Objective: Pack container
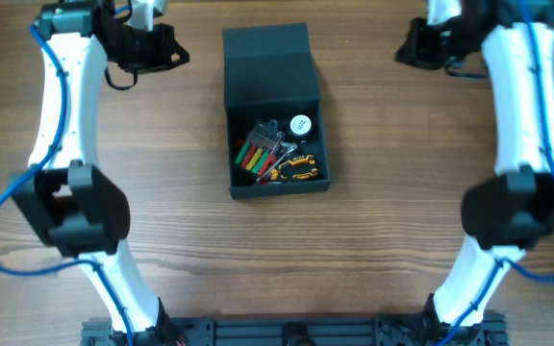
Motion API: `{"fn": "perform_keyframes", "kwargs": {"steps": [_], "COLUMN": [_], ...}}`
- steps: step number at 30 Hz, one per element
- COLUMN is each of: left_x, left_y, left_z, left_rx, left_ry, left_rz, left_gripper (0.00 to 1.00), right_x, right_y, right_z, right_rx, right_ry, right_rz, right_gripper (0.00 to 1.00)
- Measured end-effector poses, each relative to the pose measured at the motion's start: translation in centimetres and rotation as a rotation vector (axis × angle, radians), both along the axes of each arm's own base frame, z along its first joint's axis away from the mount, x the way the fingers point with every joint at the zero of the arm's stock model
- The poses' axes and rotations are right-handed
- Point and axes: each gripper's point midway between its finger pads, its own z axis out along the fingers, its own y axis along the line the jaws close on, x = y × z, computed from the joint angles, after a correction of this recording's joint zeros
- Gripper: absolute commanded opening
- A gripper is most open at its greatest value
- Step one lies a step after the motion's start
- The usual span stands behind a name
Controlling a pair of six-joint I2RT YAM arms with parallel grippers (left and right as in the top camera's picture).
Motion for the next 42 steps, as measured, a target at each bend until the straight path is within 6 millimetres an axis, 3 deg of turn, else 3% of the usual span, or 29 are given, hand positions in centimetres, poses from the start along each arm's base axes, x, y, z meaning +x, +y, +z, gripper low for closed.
{"fn": "perform_keyframes", "kwargs": {"steps": [3,6,13,20,25,42], "left_x": [0.4,0.7,0.8,1.2,2.0,1.9], "left_y": [-0.4,-1.1,-2.5,-2.9,-3.2,-3.3], "left_z": [-2.8,-5.7,-11.1,-13.1,-13.9,-15.0], "left_rx": [-0.049,-0.113,-0.239,-0.280,-0.309,-0.275], "left_ry": [0.072,0.138,0.265,0.290,0.259,0.236], "left_rz": [-0.005,-0.017,-0.032,-0.035,-0.047,-0.085], "left_gripper": [0.04,0.04,0.04,0.04,0.04,0.04], "right_x": [0.7,1.0,1.6,2.0,2.3,4.3], "right_y": [1.1,1.7,4.1,5.7,6.2,7.8], "right_z": [-4.4,-7.2,-10.0,-13.7,-14.5,-13.7], "right_rx": [0.034,0.052,0.085,0.131,0.159,0.209], "right_ry": [0.096,0.150,0.175,0.219,0.223,0.111], "right_rz": [0.022,0.034,0.080,0.109,0.119,0.162], "right_gripper": [0.04,0.04,0.04,0.04,0.04,0.04]}}
